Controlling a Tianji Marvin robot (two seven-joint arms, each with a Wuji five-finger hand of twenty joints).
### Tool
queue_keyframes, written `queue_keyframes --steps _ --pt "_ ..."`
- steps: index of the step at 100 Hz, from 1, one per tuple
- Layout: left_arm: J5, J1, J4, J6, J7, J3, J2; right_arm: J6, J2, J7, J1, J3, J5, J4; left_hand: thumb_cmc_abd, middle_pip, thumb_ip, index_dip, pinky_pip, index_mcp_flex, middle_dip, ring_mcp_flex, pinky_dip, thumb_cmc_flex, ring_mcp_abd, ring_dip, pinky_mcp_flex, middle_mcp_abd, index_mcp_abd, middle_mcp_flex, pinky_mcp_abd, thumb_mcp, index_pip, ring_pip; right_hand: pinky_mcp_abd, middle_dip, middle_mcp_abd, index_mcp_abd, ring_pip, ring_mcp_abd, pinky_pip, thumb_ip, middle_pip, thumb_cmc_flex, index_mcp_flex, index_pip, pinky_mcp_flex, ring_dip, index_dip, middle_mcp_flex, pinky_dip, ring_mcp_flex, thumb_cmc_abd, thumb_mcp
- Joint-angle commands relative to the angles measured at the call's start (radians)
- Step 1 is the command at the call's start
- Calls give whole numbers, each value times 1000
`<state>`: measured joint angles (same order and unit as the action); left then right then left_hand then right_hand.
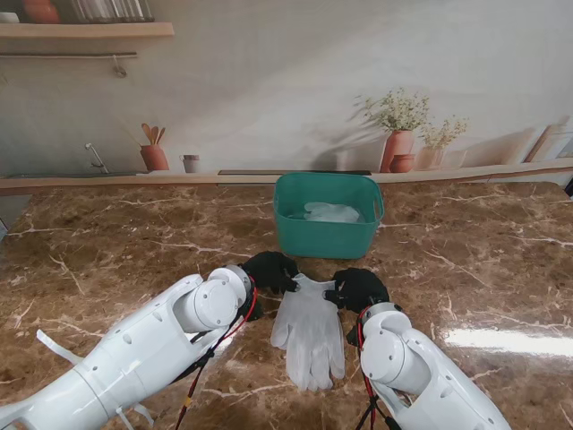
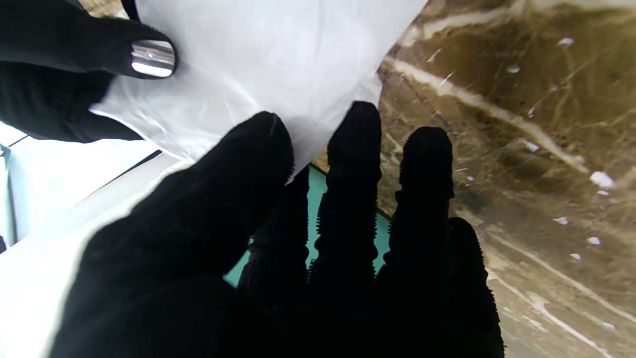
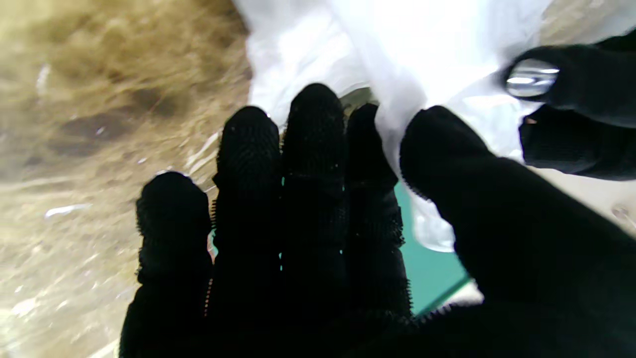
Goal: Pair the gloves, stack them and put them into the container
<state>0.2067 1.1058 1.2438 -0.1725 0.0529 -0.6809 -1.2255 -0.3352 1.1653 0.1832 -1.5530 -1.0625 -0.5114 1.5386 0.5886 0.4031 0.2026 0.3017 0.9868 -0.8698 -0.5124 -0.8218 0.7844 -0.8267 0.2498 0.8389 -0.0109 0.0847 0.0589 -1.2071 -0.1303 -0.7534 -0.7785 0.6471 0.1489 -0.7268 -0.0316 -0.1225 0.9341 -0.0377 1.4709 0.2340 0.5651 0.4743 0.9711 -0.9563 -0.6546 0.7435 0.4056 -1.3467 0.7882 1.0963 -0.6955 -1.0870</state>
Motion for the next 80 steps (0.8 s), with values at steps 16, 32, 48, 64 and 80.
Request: queue_keyframes --steps 16,32,48,64,80 --pt "68 31 27 -22 -20 -12 7 -86 -7 7 -1 16 -132 -30 -89 -101 -78 -61 -286 185 187 347 -54 159 -58 -178 -67 24 -110 450 -2 -57 424 -265 -73 106 -10 66 -217 26 -92 -110 -146 -143 -151 517 138 -99 214 295 -13 -213 13 79" --pt "122 100 113 -20 -15 -78 39 -100 -18 28 -14 16 -233 -18 -98 -123 -82 -99 -441 263 241 492 -69 179 -104 -287 -66 7 -127 675 24 -10 517 -384 -64 169 -5 92 -349 34 -224 -114 -187 -156 -283 597 207 -159 187 484 -47 -306 11 144" --pt "186 215 218 8 -50 -173 61 -57 -23 65 -3 28 -293 -23 -99 -132 -85 -110 -518 279 266 523 -120 189 -137 -357 -50 -8 -114 732 57 36 538 -438 -42 246 -5 83 -489 42 -373 -108 -216 -144 -291 593 224 -242 177 539 -115 -333 -23 132" --pt "249 340 325 49 -101 -265 75 -62 -26 39 46 83 -305 -39 -107 -133 -85 -110 -526 265 269 527 -147 200 -146 -373 -42 -4 -110 731 55 57 535 -442 -30 306 -1 89 -604 32 -449 -98 -257 -147 -303 605 207 -323 158 564 -179 -331 -52 120" --pt "306 455 429 75 -139 -346 84 -98 -24 31 123 175 -323 -98 -115 -137 -86 -107 -522 250 273 520 -162 200 -157 -385 -45 -24 -98 715 39 79 527 -445 -16 335 8 98 -639 5 -451 -92 -279 -147 -318 616 182 -358 145 582 -198 -310 -71 107"
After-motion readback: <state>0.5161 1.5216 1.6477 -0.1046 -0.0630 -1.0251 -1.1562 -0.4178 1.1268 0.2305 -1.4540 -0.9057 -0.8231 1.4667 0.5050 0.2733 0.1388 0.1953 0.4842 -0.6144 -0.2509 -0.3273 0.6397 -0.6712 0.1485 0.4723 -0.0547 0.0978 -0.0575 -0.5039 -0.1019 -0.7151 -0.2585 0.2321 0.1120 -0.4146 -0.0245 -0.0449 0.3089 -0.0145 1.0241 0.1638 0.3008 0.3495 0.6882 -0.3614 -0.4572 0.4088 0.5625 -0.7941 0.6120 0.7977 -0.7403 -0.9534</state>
